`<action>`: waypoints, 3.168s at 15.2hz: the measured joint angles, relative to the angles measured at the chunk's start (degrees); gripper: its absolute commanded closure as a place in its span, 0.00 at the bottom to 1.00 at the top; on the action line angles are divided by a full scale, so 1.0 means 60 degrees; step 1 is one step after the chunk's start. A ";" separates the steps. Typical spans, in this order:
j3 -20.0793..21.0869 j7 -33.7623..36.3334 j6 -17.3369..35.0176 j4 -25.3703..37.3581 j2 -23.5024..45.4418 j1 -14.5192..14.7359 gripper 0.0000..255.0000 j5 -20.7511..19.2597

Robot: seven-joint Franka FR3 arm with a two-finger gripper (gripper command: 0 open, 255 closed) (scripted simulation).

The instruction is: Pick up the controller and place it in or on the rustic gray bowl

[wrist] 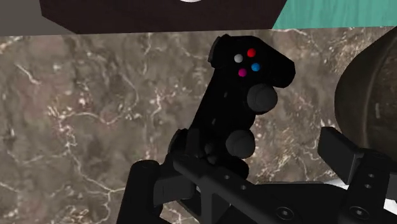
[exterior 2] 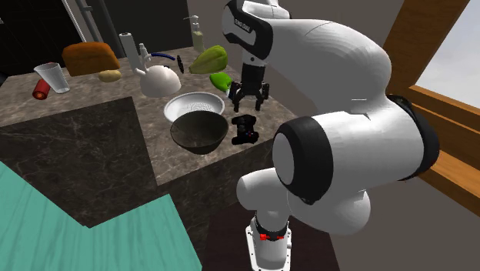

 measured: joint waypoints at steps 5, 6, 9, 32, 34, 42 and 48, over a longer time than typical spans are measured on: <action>-0.0088 -0.0275 0.0546 -0.1686 -0.1377 -0.0092 0.00 -0.0075; -0.0056 -0.0261 0.0638 -0.1833 -0.1443 -0.0084 0.00 -0.0049; -0.0006 -0.0264 0.0904 -0.2293 -0.1644 -0.0084 0.00 -0.0012; 0.0017 -0.0207 0.0745 -0.2160 -0.1683 -0.0068 1.00 0.0012; 0.0015 -0.0165 0.0527 -0.1820 -0.1565 -0.0054 1.00 0.0019; 0.0007 0.0009 -0.0363 -0.0634 -0.1287 -0.0005 1.00 0.0057; -0.0018 0.0127 -0.1030 0.0278 -0.1051 0.0026 1.00 0.0080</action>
